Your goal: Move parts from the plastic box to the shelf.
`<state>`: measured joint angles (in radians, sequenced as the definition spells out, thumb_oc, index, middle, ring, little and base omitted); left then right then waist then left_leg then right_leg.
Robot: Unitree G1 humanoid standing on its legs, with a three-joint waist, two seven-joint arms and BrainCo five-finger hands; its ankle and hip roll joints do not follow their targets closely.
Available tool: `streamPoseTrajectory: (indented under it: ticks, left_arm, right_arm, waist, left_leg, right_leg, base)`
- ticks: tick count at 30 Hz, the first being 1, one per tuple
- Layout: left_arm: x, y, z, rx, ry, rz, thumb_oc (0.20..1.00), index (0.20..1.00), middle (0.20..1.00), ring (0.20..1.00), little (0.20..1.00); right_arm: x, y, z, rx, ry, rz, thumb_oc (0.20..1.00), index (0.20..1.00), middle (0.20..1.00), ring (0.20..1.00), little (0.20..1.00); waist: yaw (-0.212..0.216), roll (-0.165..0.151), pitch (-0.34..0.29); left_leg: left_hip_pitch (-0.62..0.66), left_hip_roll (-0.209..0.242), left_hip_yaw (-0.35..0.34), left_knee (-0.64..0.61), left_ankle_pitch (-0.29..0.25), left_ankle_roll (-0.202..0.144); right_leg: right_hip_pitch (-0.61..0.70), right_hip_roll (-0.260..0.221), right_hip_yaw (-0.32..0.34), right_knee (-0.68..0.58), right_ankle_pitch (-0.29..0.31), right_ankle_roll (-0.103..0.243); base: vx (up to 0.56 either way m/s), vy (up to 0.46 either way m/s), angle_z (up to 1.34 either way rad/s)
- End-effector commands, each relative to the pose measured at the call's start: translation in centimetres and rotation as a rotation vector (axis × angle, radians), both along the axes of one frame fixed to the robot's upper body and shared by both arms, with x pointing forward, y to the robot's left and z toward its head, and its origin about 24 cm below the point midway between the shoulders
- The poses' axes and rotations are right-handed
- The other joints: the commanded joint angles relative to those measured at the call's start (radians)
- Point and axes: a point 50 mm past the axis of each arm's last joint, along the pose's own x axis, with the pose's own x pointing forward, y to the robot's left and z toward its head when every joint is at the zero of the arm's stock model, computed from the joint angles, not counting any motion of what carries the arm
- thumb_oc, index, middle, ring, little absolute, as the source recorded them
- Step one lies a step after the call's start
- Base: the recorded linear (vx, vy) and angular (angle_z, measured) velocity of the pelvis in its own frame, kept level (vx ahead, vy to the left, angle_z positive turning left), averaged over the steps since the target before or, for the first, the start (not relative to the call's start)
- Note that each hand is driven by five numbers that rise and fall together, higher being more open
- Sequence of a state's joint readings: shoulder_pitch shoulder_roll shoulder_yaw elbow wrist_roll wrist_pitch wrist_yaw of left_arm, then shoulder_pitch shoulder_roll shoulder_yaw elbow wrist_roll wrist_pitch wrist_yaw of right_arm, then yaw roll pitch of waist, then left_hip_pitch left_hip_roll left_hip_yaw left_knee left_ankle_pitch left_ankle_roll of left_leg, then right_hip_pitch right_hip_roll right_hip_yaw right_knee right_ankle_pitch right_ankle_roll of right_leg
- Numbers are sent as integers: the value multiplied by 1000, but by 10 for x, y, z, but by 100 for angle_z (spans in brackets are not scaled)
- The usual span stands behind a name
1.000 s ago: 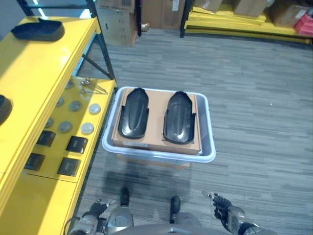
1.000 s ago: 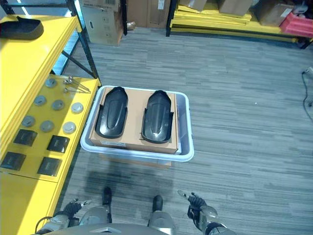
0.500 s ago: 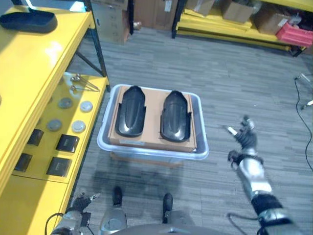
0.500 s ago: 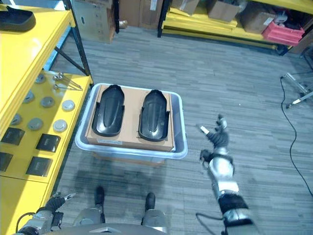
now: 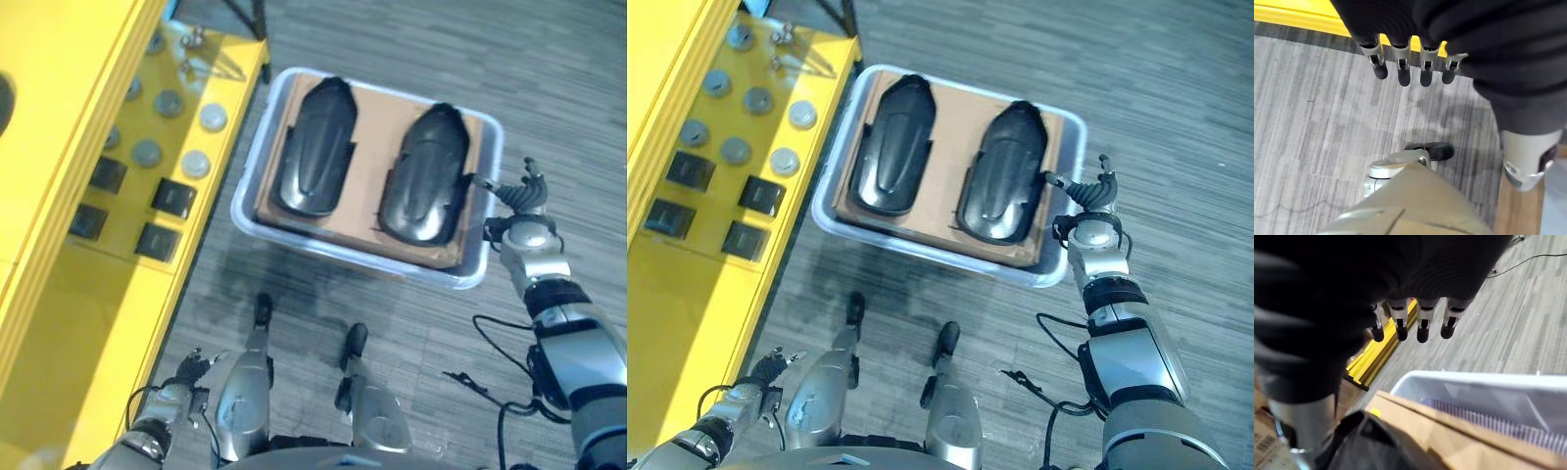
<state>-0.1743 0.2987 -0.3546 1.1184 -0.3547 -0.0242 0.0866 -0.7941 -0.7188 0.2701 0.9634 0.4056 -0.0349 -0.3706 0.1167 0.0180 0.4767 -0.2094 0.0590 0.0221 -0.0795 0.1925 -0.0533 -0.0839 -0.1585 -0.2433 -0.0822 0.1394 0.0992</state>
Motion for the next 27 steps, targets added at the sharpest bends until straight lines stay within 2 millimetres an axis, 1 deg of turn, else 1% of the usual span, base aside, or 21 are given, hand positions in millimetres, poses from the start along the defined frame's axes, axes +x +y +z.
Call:
streamPoseTrajectory:
  ticks: [1, 4, 5, 6, 7, 8, 9, 10, 12, 15, 18, 19, 20, 23, 27]
  left_arm:
    - [4, 4, 1, 9, 10, -16, 1000, 1000, 1000, 1000, 1000]
    - [10, 1, 3, -11, -16, -44, 1000, 1000, 1000, 1000, 1000]
    - [11, 0, 4, -14, -23, -46, 1000, 1000, 1000, 1000, 1000]
    - [16, -2, 7, -28, -50, -54, 1000, 1000, 1000, 1000, 1000]
    - [17, -2, 7, -30, -53, -57, 1000, 1000, 1000, 1000, 1000]
    - [20, -4, 8, -34, -64, -69, 1000, 1000, 1000, 1000, 1000]
    - [21, -5, 9, -35, -68, -78, 1000, 1000, 1000, 1000, 1000]
    - [27, -9, 12, -29, -92, -114, 1000, 1000, 1000, 1000, 1000]
    - [29, -12, 14, -30, -121, -141, 1000, 1000, 1000, 1000, 1000]
    - [33, -15, 16, -41, -149, -156, 1000, 1000, 1000, 1000, 1000]
    - [35, -17, 18, -39, -167, -164, 1000, 1000, 1000, 1000, 1000]
    - [35, -15, 18, -31, -159, -155, 1000, 1000, 1000, 1000, 1000]
    - [34, -15, 18, -30, -157, -155, 1000, 1000, 1000, 1000, 1000]
    - [29, -11, 15, -21, -129, -137, 1000, 1000, 1000, 1000, 1000]
    - [17, -5, 9, -11, -98, -86, 1000, 1000, 1000, 1000, 1000]
  right_arm:
    - [-9, -31, 17, -68, 80, -48, 1000, 1000, 1000, 1000, 1000]
    - [-8, -31, 1, -138, 289, -16, 1000, 1000, 1000, 1000, 1000]
    - [-8, -31, 0, -146, 316, -17, 1000, 1000, 1000, 1000, 1000]
    - [-10, -33, -10, -150, 445, 2, 1000, 1000, 1000, 1000, 1000]
    - [-10, -33, -11, -150, 469, 8, 1000, 1000, 1000, 1000, 1000]
    - [-11, -33, -16, -160, 546, 20, 429, 429, 429, 429, 429]
    - [-12, -33, -19, -171, 579, 24, 200, 200, 200, 200, 200]
    - [-15, -32, -30, -181, 656, 15, 200, 200, 200, 200, 200]
    - [-18, -31, -39, -156, 662, -21, 200, 200, 200, 200, 200]
    - [-20, -31, -44, -148, 649, -50, 200, 200, 200, 200, 200]
    - [-21, -32, -46, -142, 593, -84, 200, 200, 200, 200, 200]
    - [-23, -33, -48, -135, 531, -104, 200, 200, 200, 200, 200]
    - [-24, -33, -49, -134, 530, -104, 200, 200, 200, 200, 200]
    - [-30, -38, -54, -116, 494, -124, 200, 200, 200, 200, 200]
    - [-39, -43, -60, -135, 472, -126, 200, 200, 200, 200, 200]
  waist:
    - [-2, 16, -44]
    - [4, 25, -23]
    - [5, 26, -19]
    - [8, 27, -4]
    - [8, 27, -1]
    - [10, 27, 6]
    - [11, 28, 10]
    - [18, 30, 25]
    - [24, 33, 32]
    - [29, 37, 31]
    - [30, 37, 22]
    - [23, 31, 2]
    - [23, 31, 1]
    - [10, 19, -28]
    - [-5, 2, -75]
  left_leg:
    - [11, 10, -40, 80, -139, -16]
    - [-6, -3, -43, 116, -153, -12]
    - [-10, -4, -43, 124, -156, -11]
    - [-31, -10, -42, 154, -164, -6]
    - [-35, -11, -42, 160, -166, -5]
    - [-45, -14, -42, 175, -169, -3]
    - [-50, -14, -42, 183, -171, -2]
    - [-63, -15, -45, 204, -174, 2]
    - [-66, -18, -50, 212, -179, 5]
    - [-60, -22, -52, 206, -184, 7]
    - [-45, -23, -52, 197, -188, 8]
    - [-18, -16, -47, 177, -191, 5]
    - [-15, -15, -46, 175, -190, 5]
    - [30, -2, -38, 142, -191, 0]
    - [95, 20, -14, 83, -179, -12]
  right_leg:
    - [-46, -78, 38, 141, -125, 31]
    - [-64, -95, 43, 149, -117, 31]
    - [-67, -98, 45, 152, -116, 31]
    - [-85, -104, 49, 165, -113, 29]
    - [-88, -105, 50, 168, -112, 29]
    - [-95, -106, 52, 174, -111, 27]
    - [-97, -106, 52, 178, -111, 26]
    - [-102, -108, 50, 186, -111, 23]
    - [-100, -108, 47, 186, -111, 21]
    - [-92, -111, 43, 177, -108, 24]
    - [-83, -112, 42, 166, -103, 28]
    - [-64, -107, 42, 147, -100, 32]
    - [-62, -106, 42, 145, -100, 32]
    - [-34, -95, 43, 114, -94, 37]
    - [10, -75, 29, 60, -79, 43]
  base:
    - [10, 74, 7]
    - [3, 65, 4]
    - [-39, 33, 2]
    - [-45, 18, 1]
    - [-49, 17, 0]
    - [-22, 6, -3]
    - [-35, -4, -4]
    - [0, 0, 0]
    - [0, 0, 0]
    - [-5, -2, 1]
    - [-13, -14, 10]
    - [-12, -19, 13]
    - [-6, -26, 11]
    - [14, -35, 2]
    - [11, -45, -2]
